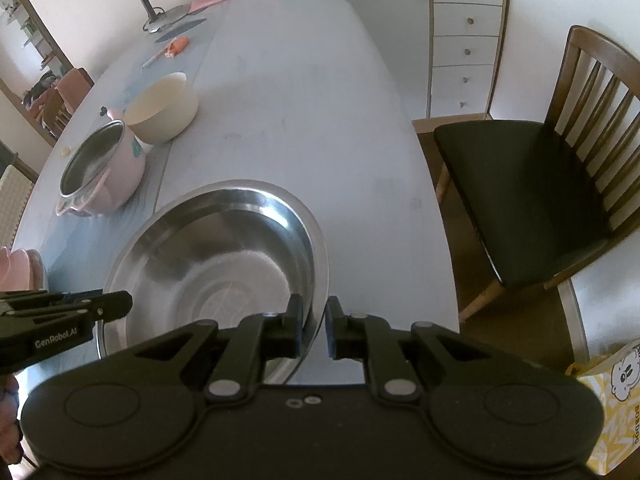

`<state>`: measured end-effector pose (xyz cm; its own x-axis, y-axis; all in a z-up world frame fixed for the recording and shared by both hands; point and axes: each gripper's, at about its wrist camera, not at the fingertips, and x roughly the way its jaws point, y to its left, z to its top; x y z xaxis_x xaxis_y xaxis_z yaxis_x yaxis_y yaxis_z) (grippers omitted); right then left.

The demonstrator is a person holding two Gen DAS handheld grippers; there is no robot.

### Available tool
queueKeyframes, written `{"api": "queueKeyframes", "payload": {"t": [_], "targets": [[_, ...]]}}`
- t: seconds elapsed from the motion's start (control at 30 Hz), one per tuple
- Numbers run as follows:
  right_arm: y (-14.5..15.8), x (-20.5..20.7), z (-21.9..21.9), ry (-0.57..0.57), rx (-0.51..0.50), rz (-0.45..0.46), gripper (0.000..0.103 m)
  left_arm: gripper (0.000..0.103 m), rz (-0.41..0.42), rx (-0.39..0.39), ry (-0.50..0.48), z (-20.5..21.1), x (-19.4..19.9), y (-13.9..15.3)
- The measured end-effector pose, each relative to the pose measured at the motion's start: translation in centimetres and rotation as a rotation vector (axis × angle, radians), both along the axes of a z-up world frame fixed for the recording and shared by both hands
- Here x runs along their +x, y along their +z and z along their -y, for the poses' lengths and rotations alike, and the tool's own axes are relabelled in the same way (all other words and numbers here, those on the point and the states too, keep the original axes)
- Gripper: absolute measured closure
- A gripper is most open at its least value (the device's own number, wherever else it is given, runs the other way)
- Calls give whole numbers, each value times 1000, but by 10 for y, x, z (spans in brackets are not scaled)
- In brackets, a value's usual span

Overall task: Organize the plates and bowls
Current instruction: 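Carry the steel bowl with both grippers across the table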

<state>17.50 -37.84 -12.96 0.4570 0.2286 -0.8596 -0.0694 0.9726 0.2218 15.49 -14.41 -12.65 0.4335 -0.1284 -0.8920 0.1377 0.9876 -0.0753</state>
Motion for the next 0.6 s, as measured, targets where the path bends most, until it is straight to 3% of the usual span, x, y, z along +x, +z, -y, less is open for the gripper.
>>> {"api": "queueKeyframes", "payload": {"t": [0.6], "targets": [[-6,-1,-4,-14,-20,-24,90,88,-21,-20,-12,-3,0,-5]]}}
